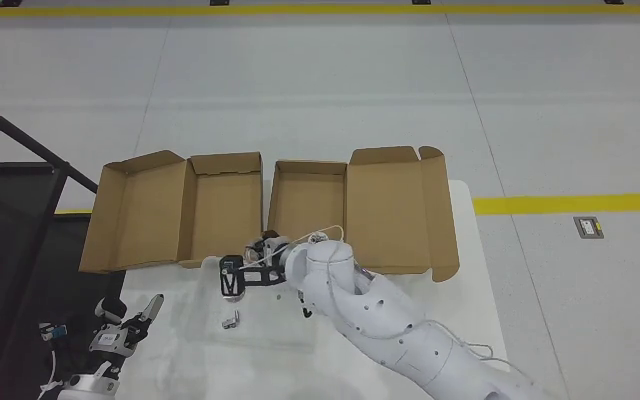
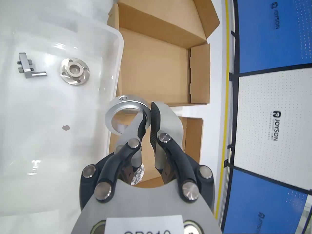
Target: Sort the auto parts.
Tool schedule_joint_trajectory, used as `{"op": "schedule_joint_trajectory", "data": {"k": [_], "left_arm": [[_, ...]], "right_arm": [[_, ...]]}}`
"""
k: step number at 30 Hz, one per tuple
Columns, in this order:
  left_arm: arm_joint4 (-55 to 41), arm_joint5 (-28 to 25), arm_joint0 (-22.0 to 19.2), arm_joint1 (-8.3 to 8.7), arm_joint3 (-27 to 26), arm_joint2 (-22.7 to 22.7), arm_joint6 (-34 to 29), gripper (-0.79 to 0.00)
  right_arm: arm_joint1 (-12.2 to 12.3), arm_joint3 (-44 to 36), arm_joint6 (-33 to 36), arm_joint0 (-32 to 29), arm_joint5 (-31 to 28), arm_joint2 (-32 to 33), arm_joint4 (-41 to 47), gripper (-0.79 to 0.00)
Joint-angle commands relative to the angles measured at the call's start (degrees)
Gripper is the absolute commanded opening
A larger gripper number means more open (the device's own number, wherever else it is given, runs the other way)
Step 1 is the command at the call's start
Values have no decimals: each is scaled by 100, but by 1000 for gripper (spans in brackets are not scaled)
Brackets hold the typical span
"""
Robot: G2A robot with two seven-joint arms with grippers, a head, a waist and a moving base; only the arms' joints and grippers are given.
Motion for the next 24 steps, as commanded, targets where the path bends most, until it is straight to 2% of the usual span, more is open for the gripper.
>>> {"op": "schedule_joint_trajectory", "data": {"k": [1, 8, 11, 15, 20, 24], "left_arm": [[0, 0, 0, 0, 0, 0, 0, 0], [0, 0, 0, 0, 0, 0, 0, 0], [0, 0, 0, 0, 0, 0, 0, 0], [0, 0, 0, 0, 0, 0, 0, 0], [0, 0, 0, 0, 0, 0, 0, 0], [0, 0, 0, 0, 0, 0, 0, 0]], "right_arm": [[-3, 18, -135, 13, -11, -13, -6, -785], [-7, 66, -179, -25, -57, -23, 2, -785], [-107, 514, 102, 106, 59, 206, 605, -785], [-391, 1341, 735, 569, 459, 303, 1510, -785], [-859, 2716, 1090, 1242, 685, 113, 2415, -785], [-1265, 3753, 1404, 1624, 1352, -44, 2853, -785]]}}
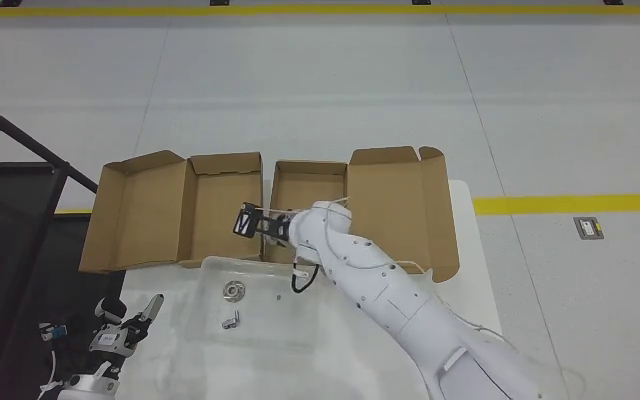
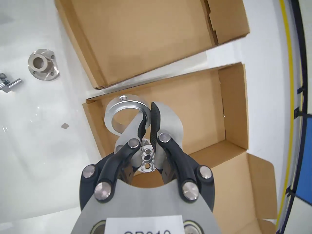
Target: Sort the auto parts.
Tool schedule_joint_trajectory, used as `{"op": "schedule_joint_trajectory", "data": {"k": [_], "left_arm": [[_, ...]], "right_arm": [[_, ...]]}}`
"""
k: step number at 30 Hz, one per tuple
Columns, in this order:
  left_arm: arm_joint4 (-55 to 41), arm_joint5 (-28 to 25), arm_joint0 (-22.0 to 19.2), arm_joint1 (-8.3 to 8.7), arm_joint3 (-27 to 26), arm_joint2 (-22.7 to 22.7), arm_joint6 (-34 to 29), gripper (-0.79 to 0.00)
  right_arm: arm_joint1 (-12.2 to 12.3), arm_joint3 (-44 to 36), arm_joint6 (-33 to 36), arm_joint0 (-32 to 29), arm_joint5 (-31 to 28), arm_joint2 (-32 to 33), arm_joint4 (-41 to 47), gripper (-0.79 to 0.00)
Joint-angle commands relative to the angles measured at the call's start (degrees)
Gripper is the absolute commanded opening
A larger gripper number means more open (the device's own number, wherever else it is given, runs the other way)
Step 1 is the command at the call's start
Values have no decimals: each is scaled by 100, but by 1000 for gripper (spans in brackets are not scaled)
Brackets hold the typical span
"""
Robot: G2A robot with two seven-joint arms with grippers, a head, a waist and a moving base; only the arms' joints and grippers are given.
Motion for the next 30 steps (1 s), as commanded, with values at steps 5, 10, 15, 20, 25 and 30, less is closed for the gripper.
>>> {"op": "schedule_joint_trajectory", "data": {"k": [5, 10, 15, 20, 25, 30], "left_arm": [[0, 0, 0, 0, 0, 0, 0, 0], [0, 0, 0, 0, 0, 0, 0, 0], [0, 0, 0, 0, 0, 0, 0, 0], [0, 0, 0, 0, 0, 0, 0, 0], [0, 0, 0, 0, 0, 0, 0, 0], [0, 0, 0, 0, 0, 0, 0, 0]], "right_arm": [[-553, 1281, 156, 324, 762, -233, 325, -785], [-846, 1899, 54, 440, 614, -356, 390, -785], [-1004, 2153, 31, 481, 458, -440, 340, -785], [-1004, 2153, 31, 481, 458, -440, 340, -785], [-1004, 2153, 31, 481, 458, -440, 340, -425], [-1004, 2153, 31, 481, 458, -440, 340, -74]]}}
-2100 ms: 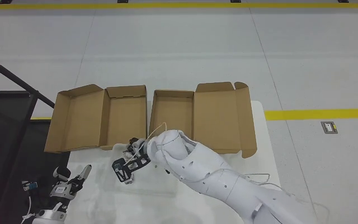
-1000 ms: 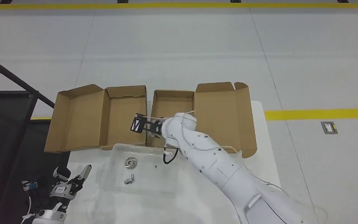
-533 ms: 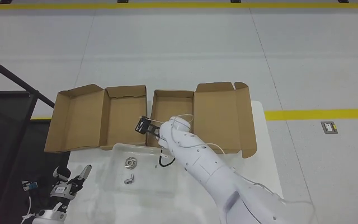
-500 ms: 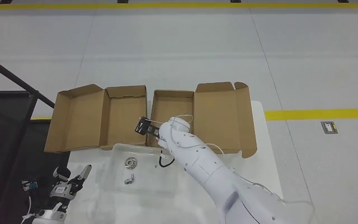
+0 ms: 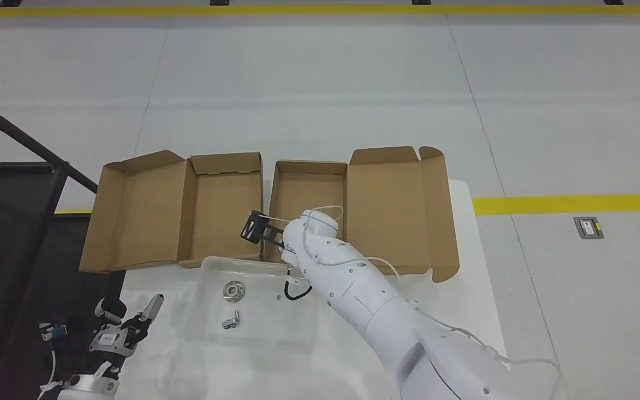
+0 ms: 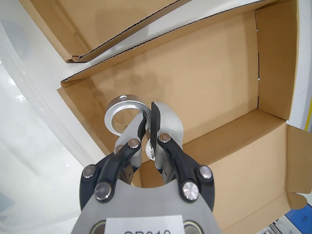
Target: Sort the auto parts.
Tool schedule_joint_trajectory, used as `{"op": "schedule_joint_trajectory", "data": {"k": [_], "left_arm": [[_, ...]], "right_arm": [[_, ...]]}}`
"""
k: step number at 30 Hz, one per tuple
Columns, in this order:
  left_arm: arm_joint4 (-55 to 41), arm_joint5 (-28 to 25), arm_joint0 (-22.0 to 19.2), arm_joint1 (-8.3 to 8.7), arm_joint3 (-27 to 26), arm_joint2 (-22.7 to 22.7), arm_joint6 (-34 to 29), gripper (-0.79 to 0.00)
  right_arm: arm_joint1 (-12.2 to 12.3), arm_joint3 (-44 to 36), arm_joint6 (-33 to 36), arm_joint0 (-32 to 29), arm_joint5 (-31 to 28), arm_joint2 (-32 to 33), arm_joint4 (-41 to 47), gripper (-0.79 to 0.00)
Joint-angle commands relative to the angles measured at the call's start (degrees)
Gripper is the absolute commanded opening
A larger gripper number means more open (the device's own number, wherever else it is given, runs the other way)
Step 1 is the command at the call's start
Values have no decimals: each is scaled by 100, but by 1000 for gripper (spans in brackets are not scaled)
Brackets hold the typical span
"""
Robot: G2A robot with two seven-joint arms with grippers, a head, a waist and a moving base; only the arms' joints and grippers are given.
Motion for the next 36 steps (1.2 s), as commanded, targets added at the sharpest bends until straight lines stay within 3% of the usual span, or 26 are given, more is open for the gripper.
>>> {"op": "schedule_joint_trajectory", "data": {"k": [1, 9, 22, 36], "left_arm": [[0, 0, 0, 0, 0, 0, 0, 0], [0, 0, 0, 0, 0, 0, 0, 0], [0, 0, 0, 0, 0, 0, 0, 0], [0, 0, 0, 0, 0, 0, 0, 0]], "right_arm": [[4, -6, 1, -1, 4, 2, 1, -65], [4, -6, 1, -1, 4, 2, 1, 0], [6, -20, -34, -18, 20, 3, 0, 0], [315, -697, -607, -236, 478, 190, -312, 0]]}}
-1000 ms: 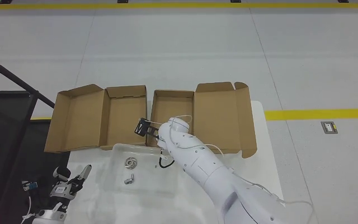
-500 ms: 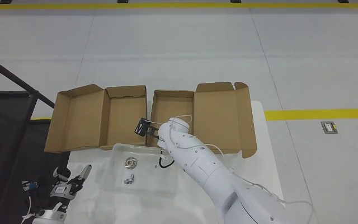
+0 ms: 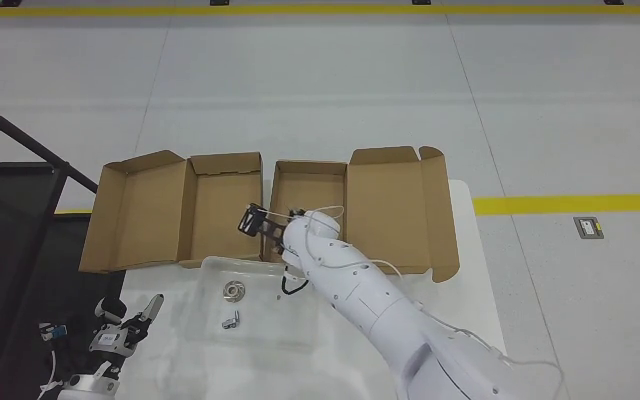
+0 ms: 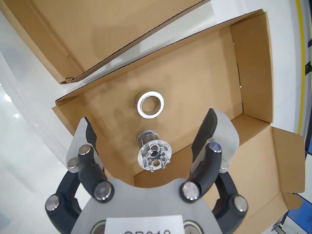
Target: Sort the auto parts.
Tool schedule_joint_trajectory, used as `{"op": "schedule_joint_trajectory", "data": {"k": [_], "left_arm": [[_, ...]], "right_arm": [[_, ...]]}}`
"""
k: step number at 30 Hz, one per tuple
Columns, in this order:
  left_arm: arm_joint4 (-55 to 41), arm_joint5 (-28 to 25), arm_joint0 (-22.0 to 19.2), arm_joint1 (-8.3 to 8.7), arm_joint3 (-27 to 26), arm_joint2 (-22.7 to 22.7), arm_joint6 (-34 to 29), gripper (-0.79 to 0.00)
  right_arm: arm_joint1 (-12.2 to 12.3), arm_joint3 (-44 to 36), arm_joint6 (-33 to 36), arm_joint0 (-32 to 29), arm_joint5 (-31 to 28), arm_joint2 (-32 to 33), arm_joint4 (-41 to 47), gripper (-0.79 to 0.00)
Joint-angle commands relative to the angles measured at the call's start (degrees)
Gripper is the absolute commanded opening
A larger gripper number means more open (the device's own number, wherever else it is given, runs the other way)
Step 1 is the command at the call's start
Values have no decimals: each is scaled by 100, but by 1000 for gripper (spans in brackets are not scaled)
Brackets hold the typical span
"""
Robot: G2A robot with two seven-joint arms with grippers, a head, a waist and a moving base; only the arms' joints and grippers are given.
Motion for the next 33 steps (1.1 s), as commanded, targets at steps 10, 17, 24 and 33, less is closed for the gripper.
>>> {"op": "schedule_joint_trajectory", "data": {"k": [10, 17, 24, 33], "left_arm": [[-326, -794, 61, 38, 28, -240, -87, 0], [-510, -2151, 251, 98, 90, -493, 7, 0], [-309, -2988, 432, 144, -149, -681, 14, 0], [996, -3330, 564, 153, -916, -403, 22, 0]], "right_arm": [[1224, -2964, -1803, -1153, -949, 992, -1121, 0], [2272, -7486, -2011, -3929, -2871, 2751, -2481, 0], [2712, -9227, -3635, -5396, -3777, 3603, -3453, 0], [2922, -9641, -4672, -5971, -3833, 3905, -4174, 0]]}}
